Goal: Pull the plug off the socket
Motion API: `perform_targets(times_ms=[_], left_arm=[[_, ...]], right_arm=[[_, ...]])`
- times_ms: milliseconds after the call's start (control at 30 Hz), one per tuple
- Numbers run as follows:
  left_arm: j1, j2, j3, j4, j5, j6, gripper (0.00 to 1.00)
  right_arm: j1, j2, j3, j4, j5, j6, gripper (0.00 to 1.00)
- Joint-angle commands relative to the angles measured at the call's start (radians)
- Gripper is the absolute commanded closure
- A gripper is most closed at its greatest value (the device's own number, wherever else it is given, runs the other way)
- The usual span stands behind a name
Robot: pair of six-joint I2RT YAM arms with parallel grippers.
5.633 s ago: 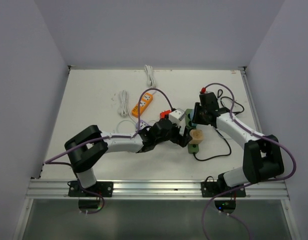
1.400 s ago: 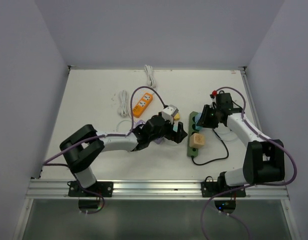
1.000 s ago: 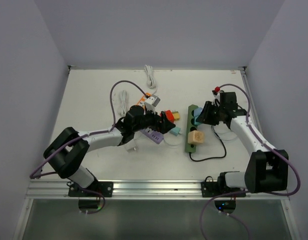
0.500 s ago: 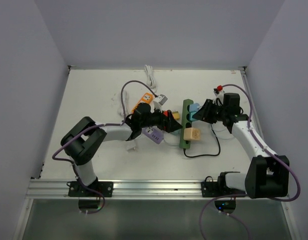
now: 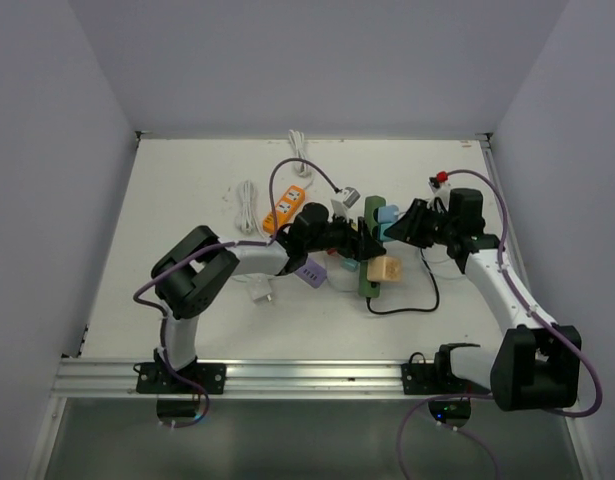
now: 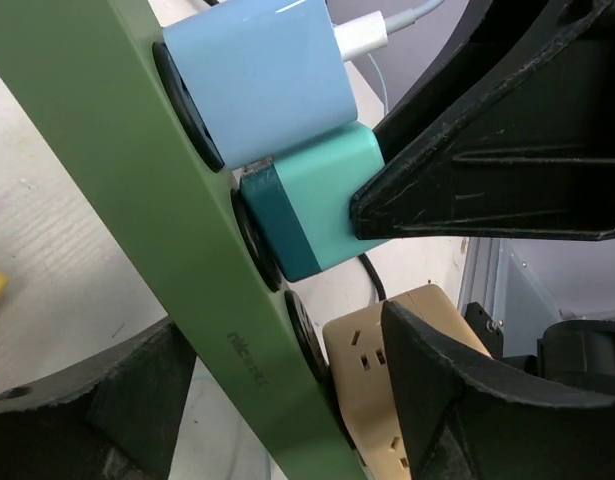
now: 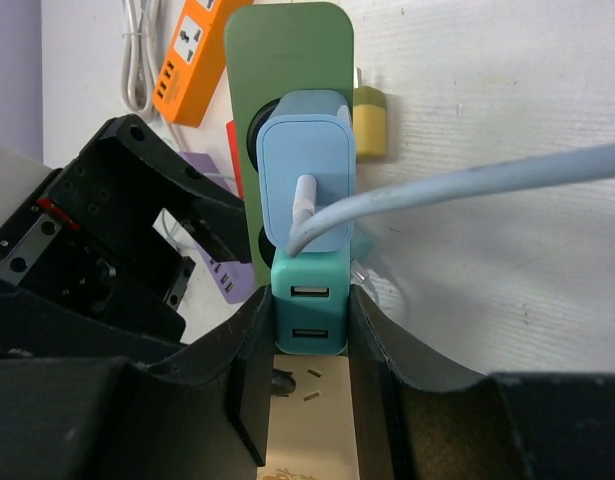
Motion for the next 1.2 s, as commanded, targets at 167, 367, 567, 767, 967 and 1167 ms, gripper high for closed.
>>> perform_targets(times_ms=[167, 367, 567, 767, 967, 1167], left_arm=[[-0.020, 0.029, 0.017, 0.000, -0.022, -0.017, 0.43], [-0.020, 0.033, 0.042, -0.047, -0.048, 0.000, 0.62], [-0.020, 0.032, 0.063, -0.110, -0.098, -0.001, 1.00], [-0.017, 0.050, 0.109, -0.222, -0.131, 0.002, 1.00], [-0.019, 0.062, 0.175, -0.329, -0.175, 0.035, 1.00], [-0.017, 0.085, 0.210, -0.395, -0.181, 0.052, 1.00]], right_arm=[[-0.001, -0.056, -0.014, 0.149, -0.054, 0.071, 1.00], [-0.001, -0.079, -0.017, 0.147, -0.056, 0.067, 1.00], [0.001, -0.111, -0.016, 0.123, -0.050, 0.013, 1.00], [0.091, -0.140, 0.006, 0.006, 0.152, -0.119, 1.00], [0.197, -0.123, 0.027, -0.041, 0.292, -0.171, 1.00], [0.206, -0.131, 0.035, -0.063, 0.335, -0.180, 1.00]])
